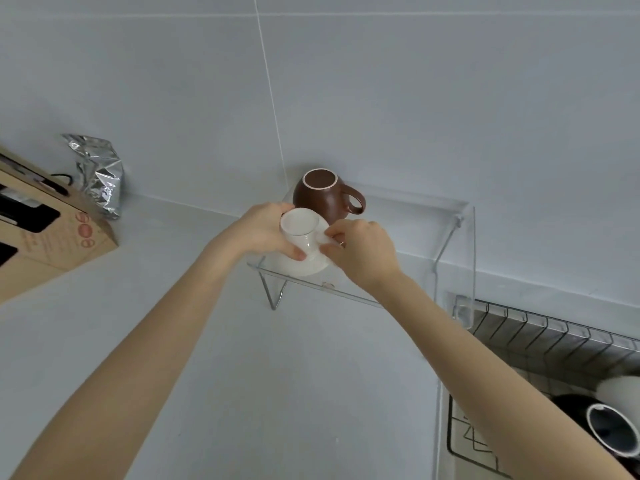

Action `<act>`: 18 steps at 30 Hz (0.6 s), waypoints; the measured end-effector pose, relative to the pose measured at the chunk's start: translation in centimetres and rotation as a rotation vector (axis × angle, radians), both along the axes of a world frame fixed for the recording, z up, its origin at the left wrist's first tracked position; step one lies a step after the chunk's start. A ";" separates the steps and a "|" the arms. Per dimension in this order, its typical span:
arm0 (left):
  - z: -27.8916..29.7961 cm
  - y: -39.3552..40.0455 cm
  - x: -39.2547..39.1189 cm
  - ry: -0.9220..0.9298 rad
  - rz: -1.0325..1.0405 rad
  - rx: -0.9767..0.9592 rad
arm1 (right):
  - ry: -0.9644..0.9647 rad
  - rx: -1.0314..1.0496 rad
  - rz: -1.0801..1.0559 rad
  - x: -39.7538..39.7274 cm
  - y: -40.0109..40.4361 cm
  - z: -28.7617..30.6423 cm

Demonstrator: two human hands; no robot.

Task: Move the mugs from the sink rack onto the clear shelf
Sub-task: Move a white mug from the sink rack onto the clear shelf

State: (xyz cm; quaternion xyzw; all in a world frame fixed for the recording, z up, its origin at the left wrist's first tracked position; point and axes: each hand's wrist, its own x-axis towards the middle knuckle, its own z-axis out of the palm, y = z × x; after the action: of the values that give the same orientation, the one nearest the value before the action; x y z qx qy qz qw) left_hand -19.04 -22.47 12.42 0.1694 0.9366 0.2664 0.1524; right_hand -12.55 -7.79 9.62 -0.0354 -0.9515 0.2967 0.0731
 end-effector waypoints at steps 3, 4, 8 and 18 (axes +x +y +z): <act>0.8 1.5 0.6 -0.016 -0.002 -0.022 | -0.033 -0.159 0.078 1.3 2.0 0.9; 1.0 2.0 1.0 0.009 -0.004 -0.014 | -0.015 -0.194 0.091 1.8 2.8 1.2; 2.6 6.5 3.9 0.191 -0.090 0.086 | 0.079 -0.286 -0.005 5.2 7.9 2.5; -2.7 22.5 13.4 -0.130 -0.508 0.312 | 0.057 -0.320 -0.433 18.8 22.0 0.9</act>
State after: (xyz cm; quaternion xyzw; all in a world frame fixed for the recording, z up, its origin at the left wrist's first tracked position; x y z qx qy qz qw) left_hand -5.63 0.07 9.74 0.4020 0.8004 0.3706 0.2458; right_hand 6.23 14.18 10.53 -0.2407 -0.8603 0.4217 0.1548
